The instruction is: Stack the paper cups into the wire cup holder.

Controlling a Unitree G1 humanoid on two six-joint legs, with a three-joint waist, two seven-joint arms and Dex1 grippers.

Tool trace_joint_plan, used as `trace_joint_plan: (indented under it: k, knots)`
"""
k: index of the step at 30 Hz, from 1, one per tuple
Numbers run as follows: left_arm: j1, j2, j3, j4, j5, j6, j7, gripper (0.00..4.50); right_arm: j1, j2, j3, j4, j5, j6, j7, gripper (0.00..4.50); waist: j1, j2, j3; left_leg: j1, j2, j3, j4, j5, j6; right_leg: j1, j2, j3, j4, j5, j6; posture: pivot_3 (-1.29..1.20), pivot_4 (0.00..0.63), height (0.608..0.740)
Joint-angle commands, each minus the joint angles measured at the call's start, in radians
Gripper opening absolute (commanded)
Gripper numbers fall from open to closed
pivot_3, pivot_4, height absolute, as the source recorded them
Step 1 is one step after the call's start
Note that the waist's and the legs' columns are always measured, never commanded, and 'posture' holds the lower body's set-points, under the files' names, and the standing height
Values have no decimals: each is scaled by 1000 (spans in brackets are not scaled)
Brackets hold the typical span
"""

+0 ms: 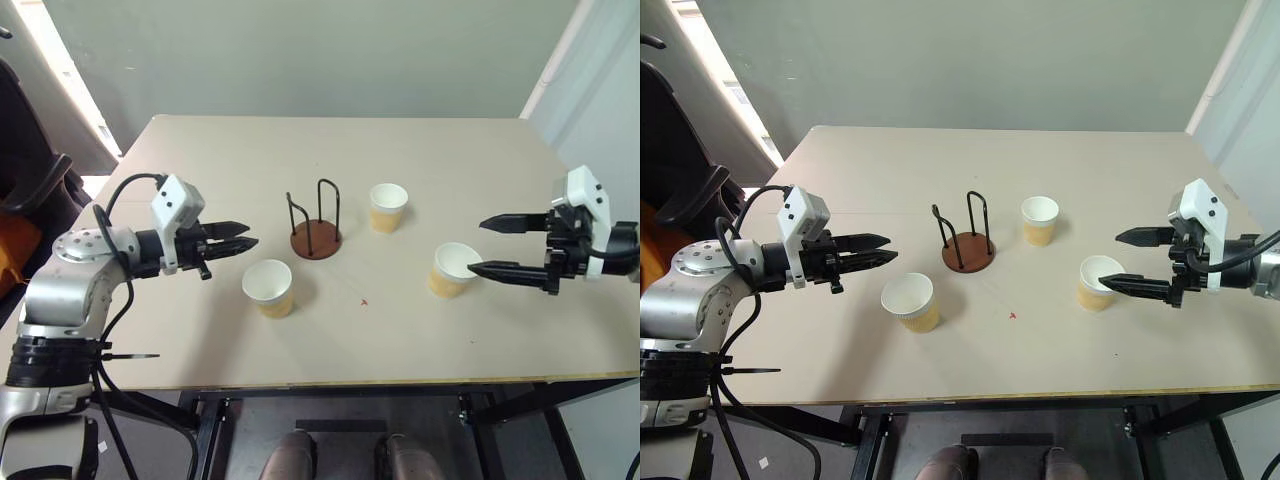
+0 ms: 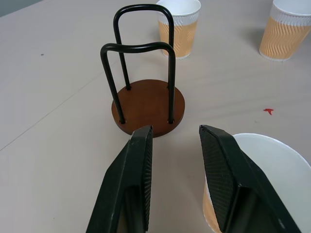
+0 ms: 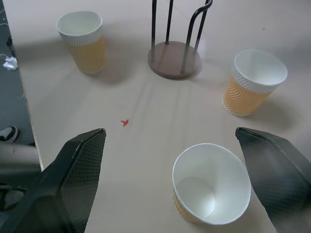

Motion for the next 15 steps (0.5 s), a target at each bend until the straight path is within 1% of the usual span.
trace_joint_plan:
  k: [1, 8, 12, 15]
  knots:
    - [-14, 5, 30, -19, -6, -14, 2, 1607, -24, -17, -25, -29, 19, -4, 14, 4466, 0, 0, 0, 0, 0, 0, 0, 0, 0, 0, 0, 0, 0, 0, 0, 0, 150, 740]
    - [-45, -13, 22, 19, 20, -38, 31, 1607, -43, 1, -15, -52, 28, 2, 11, 4466, 0, 0, 0, 0, 0, 0, 0, 0, 0, 0, 0, 0, 0, 0, 0, 0, 150, 740]
    - [-155, -80, -43, 176, 140, -103, 140, 1607, -133, 95, 36, -92, 35, 34, -90, 4466, -1, 0, 0, 1, 0, 0, 0, 2, 1, 1, 0, 0, 0, 0, 1, 0, 150, 740]
    - [-234, -140, -97, 300, 228, -179, 196, 1607, -181, 157, 76, -132, 38, 55, -139, 4466, 0, 0, 0, 1, 0, 0, 0, 4, 1, 1, 0, 0, 0, 3, 1, 0, 150, 740]
